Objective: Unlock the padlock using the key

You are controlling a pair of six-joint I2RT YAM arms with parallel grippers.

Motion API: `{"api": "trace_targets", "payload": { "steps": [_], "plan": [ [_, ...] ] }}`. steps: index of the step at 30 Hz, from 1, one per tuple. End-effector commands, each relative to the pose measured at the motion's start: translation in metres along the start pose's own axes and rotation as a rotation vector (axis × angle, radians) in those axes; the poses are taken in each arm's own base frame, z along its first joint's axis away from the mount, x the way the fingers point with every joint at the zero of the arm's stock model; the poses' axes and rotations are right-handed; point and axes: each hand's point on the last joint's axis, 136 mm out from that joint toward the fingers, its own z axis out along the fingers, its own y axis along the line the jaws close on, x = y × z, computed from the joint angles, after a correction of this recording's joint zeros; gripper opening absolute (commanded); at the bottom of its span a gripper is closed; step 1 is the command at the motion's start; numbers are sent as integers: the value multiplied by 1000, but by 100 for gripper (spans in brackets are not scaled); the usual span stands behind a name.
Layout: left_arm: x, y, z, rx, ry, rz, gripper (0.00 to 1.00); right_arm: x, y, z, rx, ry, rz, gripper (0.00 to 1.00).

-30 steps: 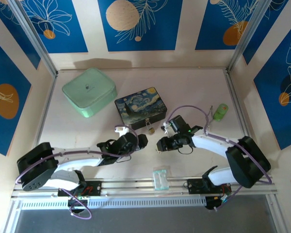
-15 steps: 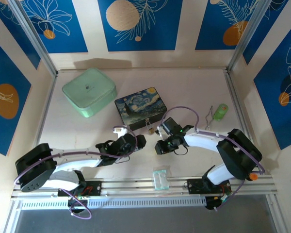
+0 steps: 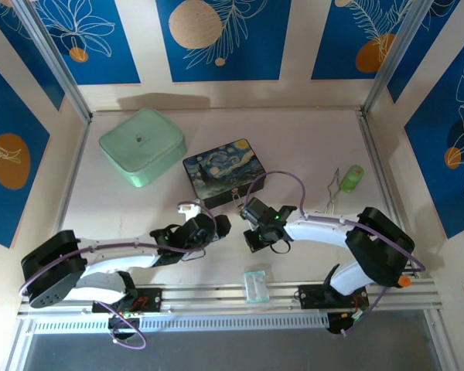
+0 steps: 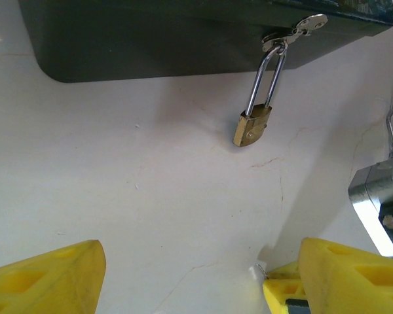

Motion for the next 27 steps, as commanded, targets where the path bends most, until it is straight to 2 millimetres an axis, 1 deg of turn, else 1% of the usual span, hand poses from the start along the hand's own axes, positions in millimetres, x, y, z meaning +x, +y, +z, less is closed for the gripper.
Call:
{"api": "trace_targets", "payload": {
  "steps": [1,2,5,7,11,14,16,18,20,23,27],
  "plan": [
    [-1,2,-4,2,-13,-10,74,20,0,4,14,73,-3,8],
    [0,1,-5,6,-4,-22,72,17,2,0,10,54,-8,8],
    [5,-3,-8,39,30,-117,59,6,5,-12,-6,-17,-39,6],
    [9,-11,-10,85,59,-216,55,-2,12,-21,-27,-79,-92,5],
    [19,-20,-10,136,137,-443,52,-18,34,-46,-55,-255,-277,4],
    [21,-35,-14,183,180,-492,52,-30,44,-63,-80,-360,-344,4],
    [23,-42,-16,189,209,-525,52,-35,47,-69,-75,-397,-384,4],
    [28,-43,-18,176,242,-575,54,-41,49,-74,-47,-432,-409,4],
    [30,-45,-19,180,264,-616,53,-44,58,-80,-54,-471,-447,4],
    [26,-51,-22,220,256,-661,52,-45,66,-81,-53,-488,-481,4],
    [17,-52,-29,232,229,-690,46,-49,71,-81,-26,-511,-507,4]
  ]
}}
